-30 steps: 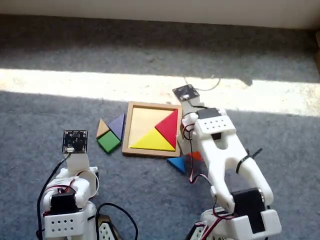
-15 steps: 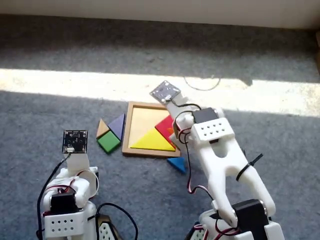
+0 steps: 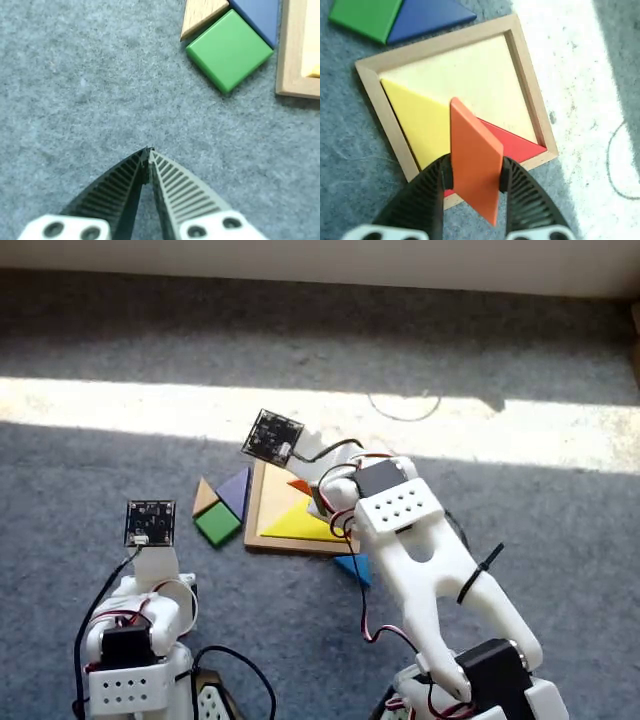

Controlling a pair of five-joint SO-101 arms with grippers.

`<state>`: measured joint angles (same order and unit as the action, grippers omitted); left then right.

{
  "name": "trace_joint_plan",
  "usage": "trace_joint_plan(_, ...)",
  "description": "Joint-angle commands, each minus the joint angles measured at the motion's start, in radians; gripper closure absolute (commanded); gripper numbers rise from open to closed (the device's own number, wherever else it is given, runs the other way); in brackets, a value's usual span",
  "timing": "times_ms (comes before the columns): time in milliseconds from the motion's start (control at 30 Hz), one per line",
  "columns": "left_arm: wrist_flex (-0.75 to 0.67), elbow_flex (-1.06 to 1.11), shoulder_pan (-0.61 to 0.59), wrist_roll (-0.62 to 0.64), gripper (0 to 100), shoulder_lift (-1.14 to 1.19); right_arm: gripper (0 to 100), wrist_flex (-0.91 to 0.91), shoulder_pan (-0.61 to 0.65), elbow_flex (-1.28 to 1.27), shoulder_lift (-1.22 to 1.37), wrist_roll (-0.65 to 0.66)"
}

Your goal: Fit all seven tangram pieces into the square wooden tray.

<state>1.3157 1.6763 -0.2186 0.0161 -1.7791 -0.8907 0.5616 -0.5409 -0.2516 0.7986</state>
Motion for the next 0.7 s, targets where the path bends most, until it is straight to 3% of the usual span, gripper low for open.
trace_joint_plan(0, 0.005, 0.019, 0.001, -0.006, 99, -0.036, 99.3, 0.031, 0.016, 0.059, -0.047, 0.011)
trace_joint_plan(67, 0.005, 0.019, 0.001, -0.006, 99, -0.036, 99.3, 0.042, 0.016, 0.059, -0.047, -0.008)
trace_joint_plan(267, 0.005, 0.019, 0.001, -0.006, 99, -0.036, 99.3, 0.159, -0.002, 0.067, -0.027, -0.27)
trace_joint_plan(667, 0.005, 0.019, 0.001, -0.006, 99, -0.036, 99.3, 0.11, 0.001, 0.228, 0.239, -0.75)
